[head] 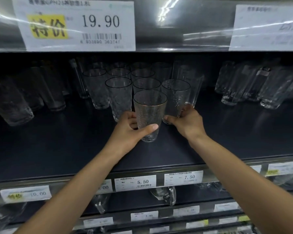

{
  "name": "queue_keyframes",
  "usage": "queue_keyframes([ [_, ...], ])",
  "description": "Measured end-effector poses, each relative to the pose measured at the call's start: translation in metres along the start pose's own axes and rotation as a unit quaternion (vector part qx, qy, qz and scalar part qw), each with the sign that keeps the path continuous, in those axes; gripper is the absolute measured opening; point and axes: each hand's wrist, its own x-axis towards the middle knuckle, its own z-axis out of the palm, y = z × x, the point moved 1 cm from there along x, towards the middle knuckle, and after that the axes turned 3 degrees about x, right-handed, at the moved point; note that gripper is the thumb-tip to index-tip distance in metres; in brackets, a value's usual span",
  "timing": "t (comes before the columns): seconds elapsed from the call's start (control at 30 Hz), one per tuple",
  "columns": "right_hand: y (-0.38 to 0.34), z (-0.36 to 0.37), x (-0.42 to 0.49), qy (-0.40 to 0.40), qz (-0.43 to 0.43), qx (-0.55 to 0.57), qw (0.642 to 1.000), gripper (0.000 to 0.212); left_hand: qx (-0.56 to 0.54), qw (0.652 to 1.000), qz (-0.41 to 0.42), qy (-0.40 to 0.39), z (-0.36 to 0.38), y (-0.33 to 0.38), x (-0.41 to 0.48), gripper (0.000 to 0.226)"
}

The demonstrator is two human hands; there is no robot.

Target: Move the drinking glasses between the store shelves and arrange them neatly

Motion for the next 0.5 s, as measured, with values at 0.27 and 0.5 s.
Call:
queue_keyframes([
  [0.27, -0.003, 0.003, 0.008, -0.003, 0.007, 0.001, 1.0, 0.043, 0.039, 0.999, 0.035, 0.014, 0.0, 0.0, -0.001, 0.078],
  [0.5, -0.003, 0.012, 0.02, 0.015, 0.017, 0.01, 1.0, 0.041, 0.049, 0.998, 0.044, 0.018, 0.001, 0.001, -0.003, 0.073],
])
